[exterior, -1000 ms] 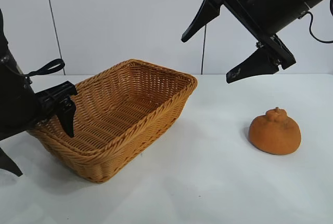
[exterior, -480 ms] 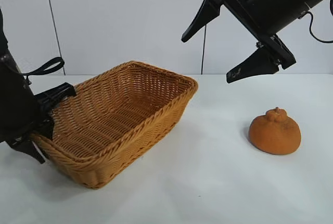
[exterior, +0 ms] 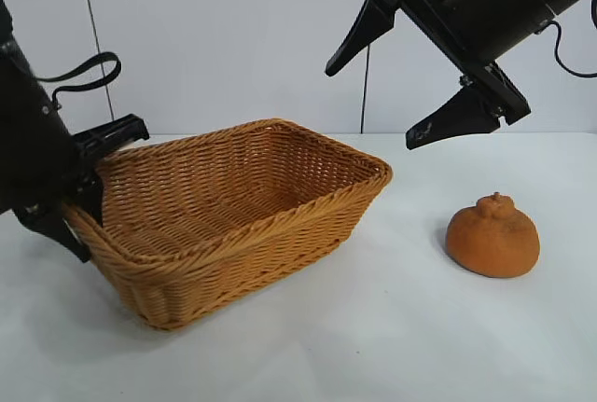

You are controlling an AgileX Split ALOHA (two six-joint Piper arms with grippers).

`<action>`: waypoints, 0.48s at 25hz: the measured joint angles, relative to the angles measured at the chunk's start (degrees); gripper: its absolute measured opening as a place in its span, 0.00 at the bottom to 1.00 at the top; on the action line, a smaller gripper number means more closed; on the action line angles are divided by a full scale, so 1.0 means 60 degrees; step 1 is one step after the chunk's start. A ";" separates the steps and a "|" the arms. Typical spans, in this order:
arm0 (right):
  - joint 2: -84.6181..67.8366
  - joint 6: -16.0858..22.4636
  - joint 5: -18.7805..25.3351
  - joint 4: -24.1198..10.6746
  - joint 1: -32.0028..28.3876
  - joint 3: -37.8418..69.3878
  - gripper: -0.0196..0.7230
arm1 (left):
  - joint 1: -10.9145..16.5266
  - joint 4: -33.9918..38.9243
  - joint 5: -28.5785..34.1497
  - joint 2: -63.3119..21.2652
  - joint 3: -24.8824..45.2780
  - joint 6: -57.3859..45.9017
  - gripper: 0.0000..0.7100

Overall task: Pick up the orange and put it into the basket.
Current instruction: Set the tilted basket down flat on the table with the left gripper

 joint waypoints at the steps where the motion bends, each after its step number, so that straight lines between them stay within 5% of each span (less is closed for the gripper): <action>1: 0.0000 0.0000 0.0000 0.0000 0.0000 0.0000 0.93 | 0.0047 -0.0008 0.0044 0.0000 -0.0173 0.0196 0.13; 12: 0.0000 0.0000 0.0022 0.0000 0.0000 0.0000 0.93 | 0.0603 -0.0150 0.1150 0.0576 -0.1833 0.2623 0.13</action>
